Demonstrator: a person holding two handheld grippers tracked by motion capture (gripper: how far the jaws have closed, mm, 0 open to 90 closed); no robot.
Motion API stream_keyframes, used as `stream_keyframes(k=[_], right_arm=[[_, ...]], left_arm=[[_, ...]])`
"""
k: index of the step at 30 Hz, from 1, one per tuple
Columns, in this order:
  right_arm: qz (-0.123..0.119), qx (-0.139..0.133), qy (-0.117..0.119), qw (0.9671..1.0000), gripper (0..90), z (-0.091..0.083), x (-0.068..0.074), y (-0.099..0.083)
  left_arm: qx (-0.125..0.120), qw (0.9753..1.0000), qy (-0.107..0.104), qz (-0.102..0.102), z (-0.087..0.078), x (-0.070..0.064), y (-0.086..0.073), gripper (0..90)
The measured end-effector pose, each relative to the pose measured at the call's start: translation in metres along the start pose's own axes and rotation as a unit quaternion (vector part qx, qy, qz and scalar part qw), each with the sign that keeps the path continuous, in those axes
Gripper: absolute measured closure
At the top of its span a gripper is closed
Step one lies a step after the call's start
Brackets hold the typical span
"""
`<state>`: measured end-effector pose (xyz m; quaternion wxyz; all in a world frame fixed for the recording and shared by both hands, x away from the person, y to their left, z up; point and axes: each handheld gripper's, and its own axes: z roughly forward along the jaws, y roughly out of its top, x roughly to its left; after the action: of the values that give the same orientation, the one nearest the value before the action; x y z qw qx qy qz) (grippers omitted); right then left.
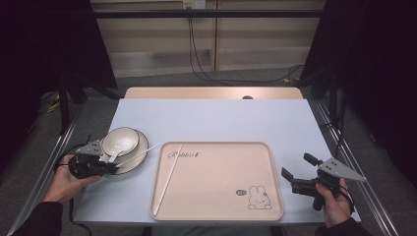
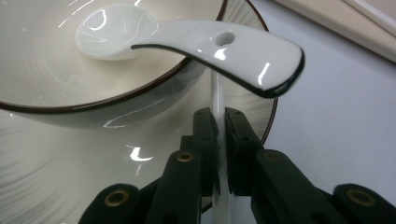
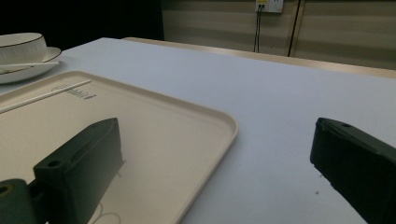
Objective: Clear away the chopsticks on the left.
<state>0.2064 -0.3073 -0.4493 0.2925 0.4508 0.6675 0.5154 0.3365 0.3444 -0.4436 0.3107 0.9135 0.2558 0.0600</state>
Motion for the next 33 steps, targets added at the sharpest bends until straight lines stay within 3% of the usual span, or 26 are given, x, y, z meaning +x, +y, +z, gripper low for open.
stream_keyframes(k=[18, 30, 33], right_arm=[[0.000, -0.002, -0.002, 1.0000, 1.9, 0.000, 0.000, 0.000], [0.000, -0.002, 0.003, 1.0000, 2.0, -0.001, 0.000, 0.000], [-0.002, -0.002, 0.003, 1.0000, 1.9, -0.001, 0.000, 0.000]], left_arm=[[-0.034, 0.9986, -0.015, -0.037, -0.011, -0.016, 0.008, 84.4], [-0.071, 0.9954, -0.016, -0.063, -0.019, -0.034, 0.010, 84.4], [-0.083, 0.9936, -0.019, -0.075, -0.021, -0.041, 0.012, 84.4]])
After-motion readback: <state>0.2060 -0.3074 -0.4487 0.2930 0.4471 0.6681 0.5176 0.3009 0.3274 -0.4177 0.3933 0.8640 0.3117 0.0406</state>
